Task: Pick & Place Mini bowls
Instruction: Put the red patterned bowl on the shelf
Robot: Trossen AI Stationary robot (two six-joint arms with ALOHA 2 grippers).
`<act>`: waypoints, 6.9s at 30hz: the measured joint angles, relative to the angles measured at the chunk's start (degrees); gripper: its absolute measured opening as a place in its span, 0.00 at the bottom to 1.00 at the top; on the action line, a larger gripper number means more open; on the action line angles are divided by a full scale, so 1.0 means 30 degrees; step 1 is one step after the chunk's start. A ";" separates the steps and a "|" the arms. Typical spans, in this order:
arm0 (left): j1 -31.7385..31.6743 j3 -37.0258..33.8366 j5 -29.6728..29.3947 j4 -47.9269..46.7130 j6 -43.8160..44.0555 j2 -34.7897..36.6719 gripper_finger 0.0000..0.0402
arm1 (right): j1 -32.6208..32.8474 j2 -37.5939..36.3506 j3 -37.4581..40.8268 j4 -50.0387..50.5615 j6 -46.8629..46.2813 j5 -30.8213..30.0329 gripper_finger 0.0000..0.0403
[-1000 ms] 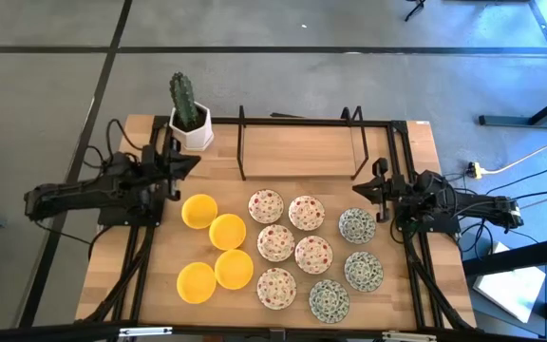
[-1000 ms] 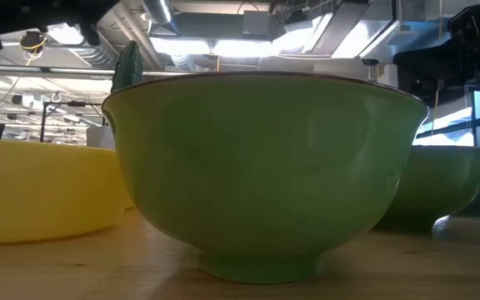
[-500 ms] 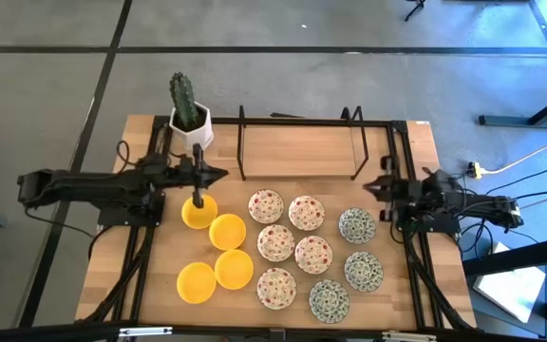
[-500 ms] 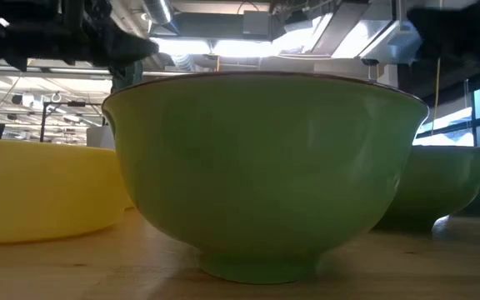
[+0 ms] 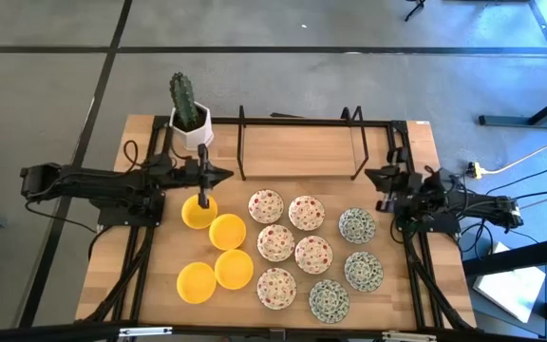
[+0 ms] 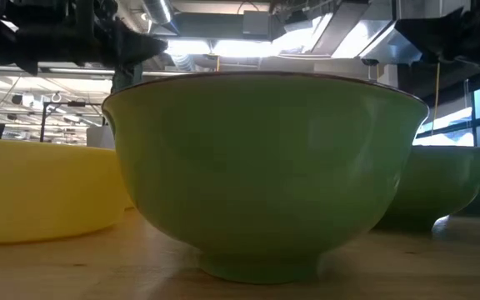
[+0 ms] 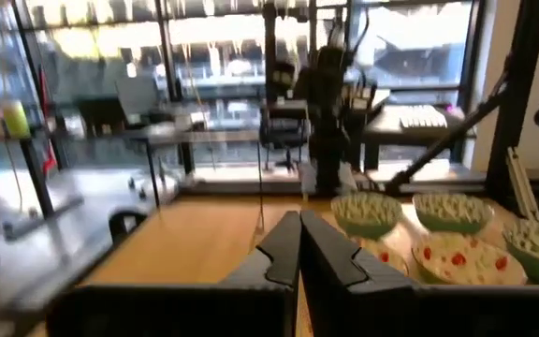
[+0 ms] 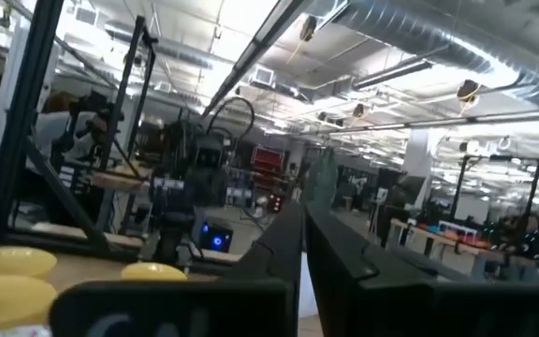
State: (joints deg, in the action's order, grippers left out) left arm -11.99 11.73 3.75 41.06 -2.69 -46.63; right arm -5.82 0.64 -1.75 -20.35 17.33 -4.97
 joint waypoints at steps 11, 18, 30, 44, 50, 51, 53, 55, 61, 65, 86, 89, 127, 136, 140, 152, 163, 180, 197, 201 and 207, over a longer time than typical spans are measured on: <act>0.0498 0.0000 -0.0682 0.0606 0.2221 -0.0063 0.01 | 0.0000 0.0000 0.0019 0.0100 0.1518 -0.1015 0.05; 0.1312 -0.0007 -0.0941 -0.0051 0.2292 -0.0867 0.01 | 0.0005 0.0499 0.0019 0.1210 0.0409 -0.1008 0.05; 0.3174 0.0000 -0.4724 0.0297 0.0393 -0.0486 0.01 | 0.0000 0.0619 0.0019 0.1615 -0.0578 -0.0306 0.05; 0.5238 0.0000 -0.4730 0.0347 -0.1344 0.0999 0.01 | 0.0004 0.0619 0.0019 0.2343 -0.1042 -0.0294 0.05; 0.5231 -0.0003 -0.4871 0.0220 -0.1016 0.0706 0.01 | 0.0004 0.0619 0.0019 0.2426 -0.1283 -0.0294 0.05; 0.5231 -0.0007 -0.4868 0.0237 -0.0902 0.0603 0.01 | 0.0000 0.0619 0.0019 0.2524 -0.1289 -0.0294 0.05; 0.5231 0.0000 -0.4876 0.0272 -0.0892 0.0343 0.01 | 0.0007 0.0619 0.0019 0.2788 -0.1288 -0.0294 0.05; 0.5231 -0.0007 -0.4869 0.0217 -0.0884 0.0088 0.01 | 0.0007 0.0623 0.0019 0.2953 -0.1288 -0.0294 0.05; 0.5217 0.0000 -0.5949 0.0291 -0.0877 -0.0365 0.01 | 0.0002 0.0625 0.0019 0.3035 -0.1284 -0.0305 0.05; 0.5217 0.0000 -0.6180 0.0395 -0.0714 -0.0960 0.01 | 0.0007 0.0619 0.0019 0.3042 -0.1291 -0.0315 0.05; 0.5231 0.0015 -0.7876 0.1540 -0.0043 -0.1937 0.01 | 0.0007 0.0627 0.0019 0.3864 -0.1692 -0.0301 0.05; 0.5231 0.0016 -0.7913 0.1561 0.0143 -0.2017 0.01 | 0.0007 0.0627 0.0019 0.3890 -0.1695 -0.0301 0.05; 0.5209 0.0095 -0.6975 0.1036 -0.0396 -0.2643 0.01 | 0.0022 0.0627 0.0019 0.7239 -0.3607 0.0020 0.05; 0.5209 0.0095 -0.8380 0.1384 -0.0182 -0.2891 0.01 | 0.0022 0.0620 0.0019 0.7223 -0.3689 0.0012 0.05; 0.5209 0.0095 -0.8438 0.1391 -0.0043 -0.2891 0.01 | 0.0022 0.0627 0.0019 0.7188 -0.3691 0.0016 0.05; 0.5231 0.2689 -0.7571 -0.1356 0.1052 -0.5551 0.01 | 0.0022 0.0627 0.0026 0.7180 -0.3426 0.0012 0.05; 0.5231 0.4471 -0.7481 -0.1363 0.1355 -0.8666 0.01 | 0.0022 0.0627 0.0019 0.7202 -0.3056 0.0012 0.05; 0.5231 0.4896 -0.7240 -0.1334 0.0836 -0.9113 0.01 | 0.0022 0.0621 0.0021 0.7230 -0.3040 0.0012 0.05; 0.6155 0.4985 -0.7423 -0.0824 -0.2222 -0.9159 0.01 | 0.0022 0.0627 0.0019 0.7231 -0.3069 0.0012 0.05; 0.7090 0.5709 -0.7557 -0.0663 -0.3115 -0.9048 0.01 | 0.0022 0.0624 0.0019 0.7231 -0.3083 0.0012 0.05; 0.7657 0.6047 -0.7572 -0.0757 -0.3521 -0.9055 0.01 | 0.0022 0.0627 0.0019 0.7231 -0.3257 0.0032 0.05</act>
State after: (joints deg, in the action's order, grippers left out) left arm 10.98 29.87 -18.96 38.79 -13.25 -73.80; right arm -5.76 2.52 -1.69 1.34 7.56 -4.87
